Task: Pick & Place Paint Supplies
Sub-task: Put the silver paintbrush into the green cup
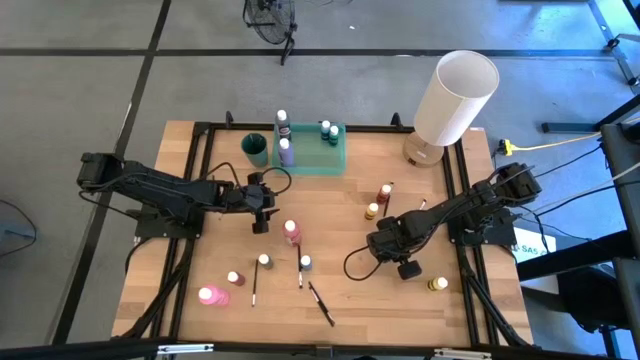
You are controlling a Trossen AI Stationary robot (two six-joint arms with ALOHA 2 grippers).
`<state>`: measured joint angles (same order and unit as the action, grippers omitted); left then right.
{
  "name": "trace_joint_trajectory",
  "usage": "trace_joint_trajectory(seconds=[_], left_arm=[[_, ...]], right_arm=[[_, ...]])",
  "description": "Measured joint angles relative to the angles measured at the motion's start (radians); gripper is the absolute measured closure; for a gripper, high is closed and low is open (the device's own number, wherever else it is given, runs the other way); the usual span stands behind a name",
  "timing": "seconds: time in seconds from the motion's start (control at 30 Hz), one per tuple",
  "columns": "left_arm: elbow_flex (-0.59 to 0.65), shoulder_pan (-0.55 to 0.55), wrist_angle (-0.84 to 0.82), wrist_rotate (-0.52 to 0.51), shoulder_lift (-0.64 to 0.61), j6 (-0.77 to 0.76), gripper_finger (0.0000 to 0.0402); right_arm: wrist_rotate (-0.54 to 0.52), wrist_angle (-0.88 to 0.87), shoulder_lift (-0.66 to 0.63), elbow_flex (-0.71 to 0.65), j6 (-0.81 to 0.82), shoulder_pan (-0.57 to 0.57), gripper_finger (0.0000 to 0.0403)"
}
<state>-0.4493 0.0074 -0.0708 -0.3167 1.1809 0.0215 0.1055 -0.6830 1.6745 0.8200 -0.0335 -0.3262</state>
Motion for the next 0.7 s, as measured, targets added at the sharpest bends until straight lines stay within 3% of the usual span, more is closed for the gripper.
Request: trace_joint_trajectory(seconds=[0.7], left_arm=[[0.000,0.000,0.000,0.000,0.000,0.000,0.0190]], right_arm=[[-0.011,-0.062,0.011,0.056,0.082,-0.007,0.0403]])
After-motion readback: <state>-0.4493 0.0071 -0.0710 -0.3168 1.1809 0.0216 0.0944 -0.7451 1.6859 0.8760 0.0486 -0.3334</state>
